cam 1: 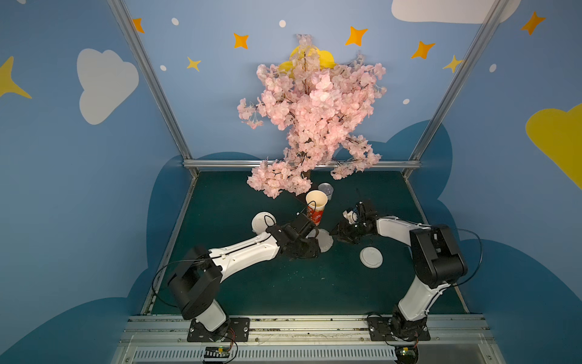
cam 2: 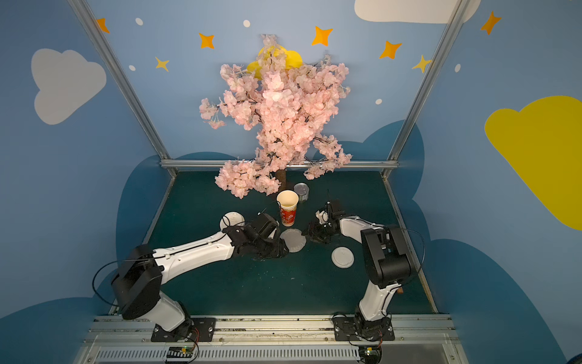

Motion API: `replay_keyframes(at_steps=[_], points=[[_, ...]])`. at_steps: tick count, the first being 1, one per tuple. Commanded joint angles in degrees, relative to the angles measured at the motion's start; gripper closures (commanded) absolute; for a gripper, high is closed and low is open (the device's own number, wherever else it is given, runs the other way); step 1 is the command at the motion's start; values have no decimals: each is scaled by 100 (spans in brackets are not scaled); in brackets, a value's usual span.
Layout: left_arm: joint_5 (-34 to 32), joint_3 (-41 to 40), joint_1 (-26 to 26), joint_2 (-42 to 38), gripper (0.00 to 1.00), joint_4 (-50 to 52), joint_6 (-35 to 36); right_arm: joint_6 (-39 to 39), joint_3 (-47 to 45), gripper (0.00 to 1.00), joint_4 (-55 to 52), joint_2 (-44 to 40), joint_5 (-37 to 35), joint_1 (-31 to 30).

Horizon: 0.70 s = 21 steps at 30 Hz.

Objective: Put the leak-proof paper on the milk tea cups
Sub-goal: Pick up the leak-proof paper from the center of the board.

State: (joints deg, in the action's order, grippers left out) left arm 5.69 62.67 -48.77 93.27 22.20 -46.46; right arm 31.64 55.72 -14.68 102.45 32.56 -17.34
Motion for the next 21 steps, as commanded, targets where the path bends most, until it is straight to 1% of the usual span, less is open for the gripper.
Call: replay_keyframes(at_steps=[1,3,5,6,11,18,21], points=[[-46,187,-5,336,60,-321,-16,-35,41,49,14,192,102,-57],[-182,326,-9,591,76,-299,-39,-11,-4,50,78,213,110,-74],[-355,457,-8,839,85,-252,-18,7,-26,50,107,235,111,-75],[-453,501,-3,927,87,-222,-35,16,-42,50,122,236,111,-78],[-890,679,86,1290,93,58,-37,127,-164,50,258,247,111,-133],[-938,693,175,1590,93,-9,34,303,-229,50,461,337,141,-267],[-943,702,188,1722,94,12,40,381,-229,50,583,375,258,-308]])
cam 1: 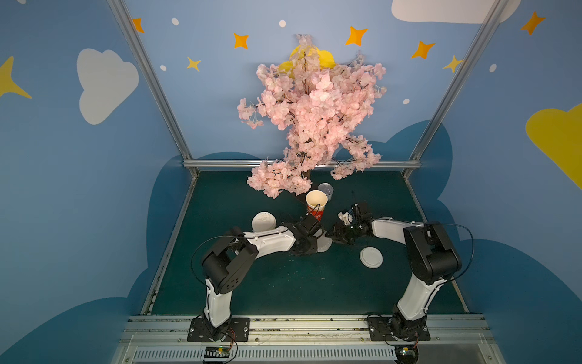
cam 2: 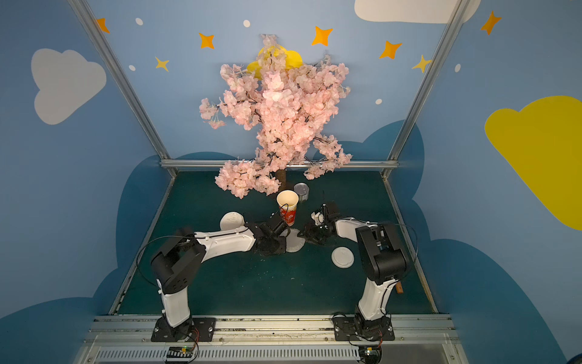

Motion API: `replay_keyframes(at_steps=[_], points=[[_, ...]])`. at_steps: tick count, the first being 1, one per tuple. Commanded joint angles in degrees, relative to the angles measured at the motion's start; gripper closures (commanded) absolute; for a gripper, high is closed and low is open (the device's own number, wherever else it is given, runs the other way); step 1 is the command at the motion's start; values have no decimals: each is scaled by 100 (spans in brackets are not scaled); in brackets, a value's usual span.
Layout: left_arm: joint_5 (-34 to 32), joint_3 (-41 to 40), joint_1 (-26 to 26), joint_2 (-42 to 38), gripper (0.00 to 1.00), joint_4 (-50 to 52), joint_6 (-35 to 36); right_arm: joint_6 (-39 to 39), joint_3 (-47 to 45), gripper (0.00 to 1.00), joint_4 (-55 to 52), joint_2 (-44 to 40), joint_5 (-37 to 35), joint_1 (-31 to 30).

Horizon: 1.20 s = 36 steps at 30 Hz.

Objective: Put the leak-proof paper on the milk tea cups
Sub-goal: Pick up the leak-proof paper from the center of the board.

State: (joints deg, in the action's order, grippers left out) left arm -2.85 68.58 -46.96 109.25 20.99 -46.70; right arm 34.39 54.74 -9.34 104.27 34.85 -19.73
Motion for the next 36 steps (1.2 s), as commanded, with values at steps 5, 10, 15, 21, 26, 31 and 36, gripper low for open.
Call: replay_keyframes(at_steps=[5,10,15,21,26,31,36], points=[[-93,112,8,284,96,202,32,322,-206,50,420,224,363,-105],[-50,147,11,403,97,264,19,669,-387,51,969,261,745,-93],[-78,117,7,298,97,291,37,753,-515,50,956,67,594,-93],[-197,70,155,-194,97,340,89,566,-419,50,601,71,421,-68],[-181,20,381,-453,97,157,173,542,-407,51,543,62,322,-84],[-93,68,575,-211,96,-79,216,503,-368,50,443,41,234,-103],[48,111,709,106,92,-271,187,524,-376,49,425,58,193,-129]])
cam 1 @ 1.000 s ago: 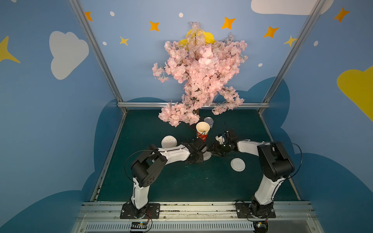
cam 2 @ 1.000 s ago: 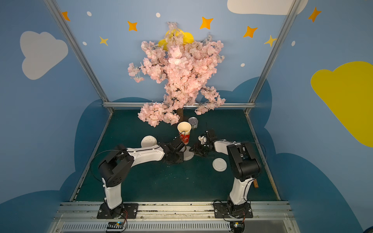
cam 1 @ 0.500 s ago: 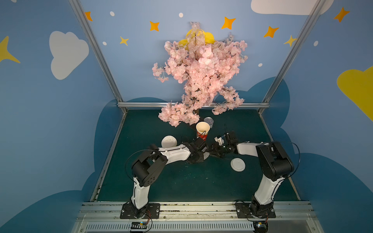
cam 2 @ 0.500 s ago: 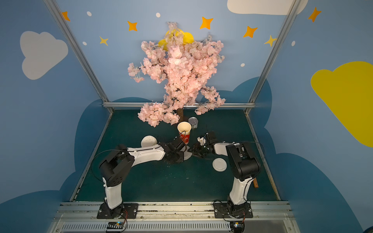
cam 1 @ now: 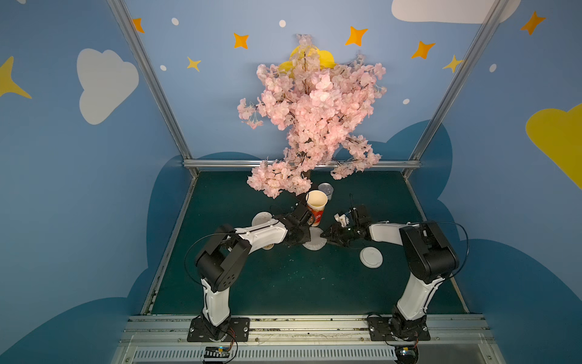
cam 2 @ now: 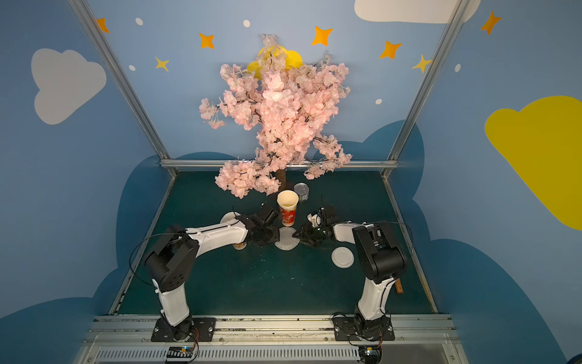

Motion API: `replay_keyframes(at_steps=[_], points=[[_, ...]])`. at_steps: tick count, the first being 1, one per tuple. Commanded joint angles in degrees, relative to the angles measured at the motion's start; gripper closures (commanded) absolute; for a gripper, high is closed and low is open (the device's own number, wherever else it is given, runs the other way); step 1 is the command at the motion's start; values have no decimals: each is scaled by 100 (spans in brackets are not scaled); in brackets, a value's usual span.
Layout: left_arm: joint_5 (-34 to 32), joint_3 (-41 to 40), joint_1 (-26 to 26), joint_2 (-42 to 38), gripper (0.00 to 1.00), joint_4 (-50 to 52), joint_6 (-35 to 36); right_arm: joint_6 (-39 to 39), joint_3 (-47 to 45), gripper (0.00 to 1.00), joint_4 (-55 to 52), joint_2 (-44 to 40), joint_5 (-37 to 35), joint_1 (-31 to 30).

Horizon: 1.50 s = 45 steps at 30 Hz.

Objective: Put the leak-proof paper on the milk tea cups
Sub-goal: Pick up the leak-proof paper from the center of the board.

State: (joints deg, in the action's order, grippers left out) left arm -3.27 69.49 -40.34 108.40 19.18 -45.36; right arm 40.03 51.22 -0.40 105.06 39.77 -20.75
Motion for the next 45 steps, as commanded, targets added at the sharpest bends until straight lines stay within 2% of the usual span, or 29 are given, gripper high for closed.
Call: replay_keyframes(at_steps=[1,17,25,32,35,38,40,42,45], points=[[94,33,47,232,92,-105,60,-35,-32,49,-462,-22,-297,-43],[264,-76,-3,485,95,-58,16,622,-246,50,761,108,319,-131],[239,-76,4,443,95,3,19,795,-478,57,1350,-144,455,-112],[233,-59,-4,454,95,33,28,713,-585,69,1292,-502,391,-57],[230,-58,-2,462,95,58,36,673,-590,70,1217,-586,388,-52],[213,-59,0,454,95,69,36,670,-604,78,1228,-636,399,-43],[213,-58,3,452,95,77,32,673,-605,79,1211,-669,388,-51],[213,-52,-1,437,95,71,36,617,-549,84,1104,-645,379,-58],[221,-35,0,412,95,85,46,594,-505,100,1006,-579,374,-51]])
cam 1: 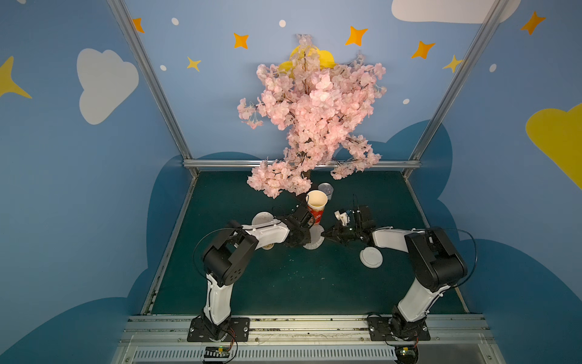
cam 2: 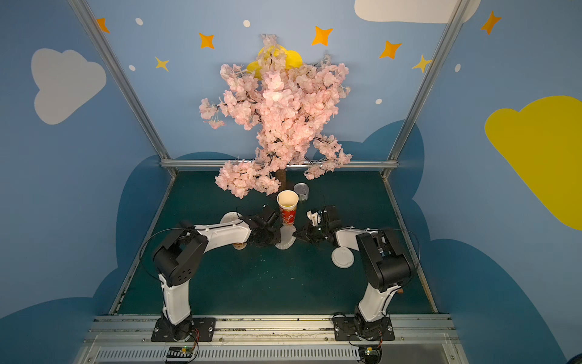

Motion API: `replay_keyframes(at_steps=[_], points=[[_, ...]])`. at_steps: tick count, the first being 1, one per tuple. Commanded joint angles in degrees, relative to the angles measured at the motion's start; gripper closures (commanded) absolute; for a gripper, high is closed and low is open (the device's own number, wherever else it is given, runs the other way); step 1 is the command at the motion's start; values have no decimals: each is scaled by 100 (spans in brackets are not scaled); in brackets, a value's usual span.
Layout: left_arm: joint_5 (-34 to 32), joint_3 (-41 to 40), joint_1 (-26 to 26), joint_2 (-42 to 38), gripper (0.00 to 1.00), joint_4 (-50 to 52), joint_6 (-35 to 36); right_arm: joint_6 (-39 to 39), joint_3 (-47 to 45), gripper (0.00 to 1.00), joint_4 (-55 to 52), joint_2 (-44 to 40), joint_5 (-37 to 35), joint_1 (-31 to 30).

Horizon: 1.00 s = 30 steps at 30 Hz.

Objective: Put the leak-proof paper on the milk tea cups
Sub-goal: Pick up the leak-proof paper from the center of the board, then place the leak-proof paper at the cup.

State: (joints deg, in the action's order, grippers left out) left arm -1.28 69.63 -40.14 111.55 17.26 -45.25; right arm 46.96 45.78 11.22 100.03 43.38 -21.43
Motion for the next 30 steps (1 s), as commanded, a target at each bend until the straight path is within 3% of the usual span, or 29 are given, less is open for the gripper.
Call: replay_keyframes(at_steps=[1,7,12,19,22,24,26,30], points=[[22,-30,-20,80,95,306,34,-108,38,100,-181,-72,12,14],[-30,158,-29,-253,94,648,62,-124,-27,100,-226,-286,88,16],[-134,351,-3,-973,85,1141,135,-237,-102,100,-557,-925,305,16],[-380,447,38,-2086,59,1386,418,-558,146,100,-1367,-2019,628,25],[-562,456,76,-2583,53,1412,535,-622,415,100,-1627,-2346,783,25],[-647,472,101,-2875,48,1416,621,-605,634,100,-1639,-2421,910,23],[-722,482,117,-3150,36,1421,667,-551,923,100,-1604,-2393,953,3],[-882,499,137,-3553,21,1456,717,-217,1435,100,-1180,-2040,973,-5]])
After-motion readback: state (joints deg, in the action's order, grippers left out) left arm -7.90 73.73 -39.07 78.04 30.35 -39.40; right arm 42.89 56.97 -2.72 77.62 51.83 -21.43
